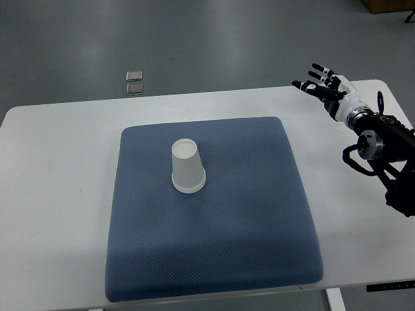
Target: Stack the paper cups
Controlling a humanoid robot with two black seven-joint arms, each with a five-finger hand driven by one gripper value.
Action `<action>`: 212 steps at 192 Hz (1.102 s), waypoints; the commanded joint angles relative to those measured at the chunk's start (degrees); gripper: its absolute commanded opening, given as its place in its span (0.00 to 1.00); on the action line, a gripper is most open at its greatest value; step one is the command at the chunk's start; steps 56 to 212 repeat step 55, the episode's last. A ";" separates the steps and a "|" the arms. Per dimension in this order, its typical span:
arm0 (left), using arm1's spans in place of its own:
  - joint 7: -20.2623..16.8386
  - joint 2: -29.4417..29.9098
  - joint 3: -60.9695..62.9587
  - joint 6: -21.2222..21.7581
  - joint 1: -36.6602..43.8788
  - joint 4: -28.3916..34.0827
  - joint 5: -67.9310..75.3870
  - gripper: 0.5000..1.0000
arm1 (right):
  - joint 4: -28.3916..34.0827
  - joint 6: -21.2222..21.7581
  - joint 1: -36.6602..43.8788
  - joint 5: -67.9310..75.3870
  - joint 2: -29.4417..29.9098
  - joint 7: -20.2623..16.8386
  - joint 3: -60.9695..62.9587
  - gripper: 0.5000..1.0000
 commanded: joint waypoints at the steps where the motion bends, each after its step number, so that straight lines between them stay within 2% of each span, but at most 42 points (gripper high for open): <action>1: -0.16 0.00 -0.02 0.00 0.00 0.00 0.01 1.00 | 0.32 -0.46 -1.13 -0.16 1.57 -0.01 1.68 0.83; 212: 0.01 0.00 -0.02 0.00 0.00 0.00 0.01 1.00 | 0.85 0.07 -1.65 -0.42 2.19 0.43 1.59 0.83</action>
